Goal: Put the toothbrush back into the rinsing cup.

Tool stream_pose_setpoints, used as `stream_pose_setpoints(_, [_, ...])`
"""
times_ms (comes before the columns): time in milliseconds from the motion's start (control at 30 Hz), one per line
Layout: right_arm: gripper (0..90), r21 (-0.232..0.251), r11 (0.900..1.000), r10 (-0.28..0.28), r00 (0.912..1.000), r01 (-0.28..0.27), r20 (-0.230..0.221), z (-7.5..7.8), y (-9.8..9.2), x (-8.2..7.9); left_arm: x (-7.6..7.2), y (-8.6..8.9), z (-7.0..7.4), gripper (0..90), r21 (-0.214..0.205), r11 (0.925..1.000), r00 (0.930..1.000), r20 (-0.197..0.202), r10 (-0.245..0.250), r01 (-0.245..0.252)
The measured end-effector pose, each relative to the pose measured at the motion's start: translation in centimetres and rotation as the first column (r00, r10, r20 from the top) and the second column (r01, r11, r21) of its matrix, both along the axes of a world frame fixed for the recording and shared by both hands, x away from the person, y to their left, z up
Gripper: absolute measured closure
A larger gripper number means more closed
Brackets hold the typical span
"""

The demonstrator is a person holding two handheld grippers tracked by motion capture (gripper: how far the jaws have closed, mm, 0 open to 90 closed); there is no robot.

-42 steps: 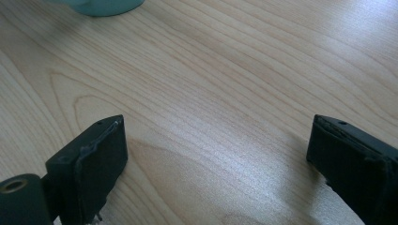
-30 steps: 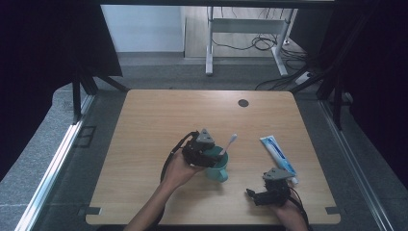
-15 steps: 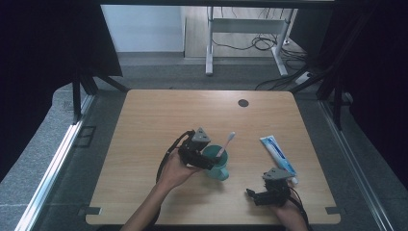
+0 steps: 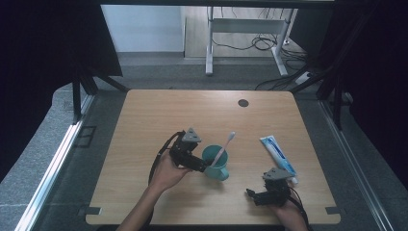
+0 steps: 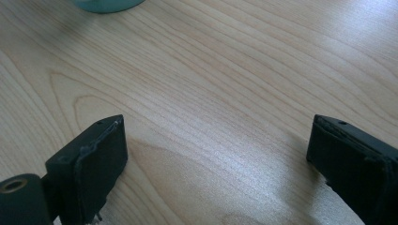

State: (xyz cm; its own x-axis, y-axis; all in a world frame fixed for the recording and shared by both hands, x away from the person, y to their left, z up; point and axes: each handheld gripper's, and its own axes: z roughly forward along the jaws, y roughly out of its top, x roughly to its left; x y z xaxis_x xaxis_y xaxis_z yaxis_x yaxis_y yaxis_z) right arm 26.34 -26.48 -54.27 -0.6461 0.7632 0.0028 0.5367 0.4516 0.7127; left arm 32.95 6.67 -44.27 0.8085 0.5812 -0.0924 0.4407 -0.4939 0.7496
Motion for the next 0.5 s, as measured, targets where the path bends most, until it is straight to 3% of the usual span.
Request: stream_pose_setpoints(500, [5.1, 0.000, 1.0000, 0.000, 1.0000, 0.000, 0.000, 0.0, 0.0, 0.0, -1.1, 2.6, -0.6, 0.7, 0.034, 0.9989, 0.9991, 0.028, 0.033, -0.034])
